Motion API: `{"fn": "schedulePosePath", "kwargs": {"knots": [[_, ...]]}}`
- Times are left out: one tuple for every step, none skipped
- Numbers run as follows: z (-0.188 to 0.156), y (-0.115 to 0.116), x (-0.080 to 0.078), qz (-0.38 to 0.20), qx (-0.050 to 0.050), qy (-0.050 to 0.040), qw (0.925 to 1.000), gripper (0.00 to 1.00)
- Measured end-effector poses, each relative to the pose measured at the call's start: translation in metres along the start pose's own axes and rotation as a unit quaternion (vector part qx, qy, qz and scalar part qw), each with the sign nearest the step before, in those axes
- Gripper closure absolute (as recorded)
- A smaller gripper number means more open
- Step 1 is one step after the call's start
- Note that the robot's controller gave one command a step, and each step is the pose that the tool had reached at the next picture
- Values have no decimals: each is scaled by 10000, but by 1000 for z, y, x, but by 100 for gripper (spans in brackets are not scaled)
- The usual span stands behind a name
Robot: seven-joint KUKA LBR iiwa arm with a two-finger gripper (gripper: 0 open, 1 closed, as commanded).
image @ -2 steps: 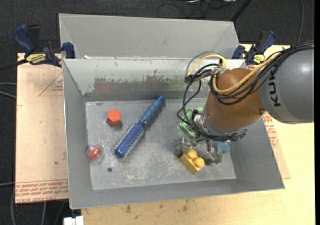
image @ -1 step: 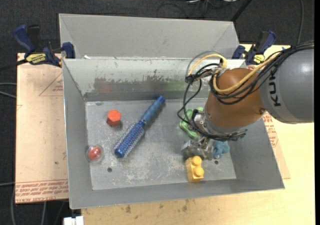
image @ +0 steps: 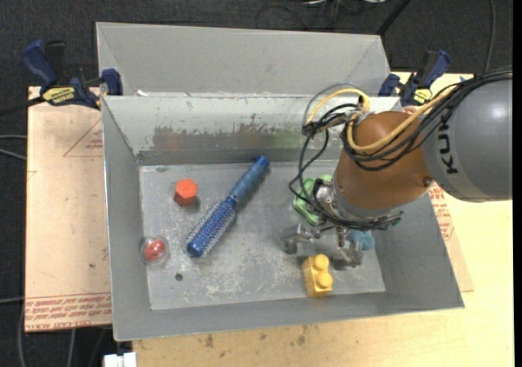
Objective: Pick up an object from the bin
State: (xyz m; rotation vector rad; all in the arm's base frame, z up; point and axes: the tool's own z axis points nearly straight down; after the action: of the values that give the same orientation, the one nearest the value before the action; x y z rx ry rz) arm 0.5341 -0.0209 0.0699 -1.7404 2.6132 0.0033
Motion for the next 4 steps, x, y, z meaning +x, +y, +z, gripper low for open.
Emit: {"fn": "schedulePosePath", "kwargs": {"knots": [[1,53,9,-1732,-14,3,9849,0],[0,52,9,-1733,-7,8,9849,100],[-39,46,-48,-3286,9,-6,9445,100],[-106,55,-31,-3190,28,1,9478,100]]}}
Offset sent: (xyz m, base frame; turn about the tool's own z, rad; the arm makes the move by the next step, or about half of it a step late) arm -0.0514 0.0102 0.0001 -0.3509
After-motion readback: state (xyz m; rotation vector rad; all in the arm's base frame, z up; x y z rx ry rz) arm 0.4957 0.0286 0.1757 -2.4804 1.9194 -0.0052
